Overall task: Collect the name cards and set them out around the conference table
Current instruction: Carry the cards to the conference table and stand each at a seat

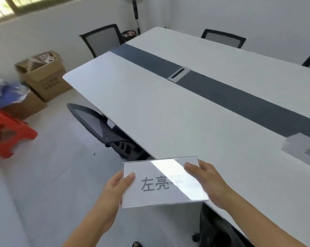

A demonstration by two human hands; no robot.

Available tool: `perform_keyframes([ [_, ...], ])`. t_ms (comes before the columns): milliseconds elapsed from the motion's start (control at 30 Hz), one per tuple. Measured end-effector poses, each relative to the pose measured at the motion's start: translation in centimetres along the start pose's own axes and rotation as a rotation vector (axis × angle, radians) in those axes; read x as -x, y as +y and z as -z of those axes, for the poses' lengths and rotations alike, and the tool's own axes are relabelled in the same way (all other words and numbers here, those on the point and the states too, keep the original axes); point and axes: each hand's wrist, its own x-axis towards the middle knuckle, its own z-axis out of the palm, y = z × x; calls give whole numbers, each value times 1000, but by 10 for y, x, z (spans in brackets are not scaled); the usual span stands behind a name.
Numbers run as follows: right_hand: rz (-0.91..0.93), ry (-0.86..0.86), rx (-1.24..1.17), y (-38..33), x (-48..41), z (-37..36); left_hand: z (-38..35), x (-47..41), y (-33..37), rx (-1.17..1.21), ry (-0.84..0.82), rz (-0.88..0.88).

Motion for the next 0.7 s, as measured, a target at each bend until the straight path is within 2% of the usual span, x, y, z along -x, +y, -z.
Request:
perform_keyframes([
  [167,12,-103,-4,-11,-27,-122,116,3,-1,2,130,-22],
  [300,15,-201,60,-34,-52,-182,178,-4,12,30,205,-74],
  [500,39,-262,183,-73,-119,-217,234,-61,39,49,186,-91],
  [700,81,-262,426,-111,-230,-227,272,-152,94,-78,148,-150],
])
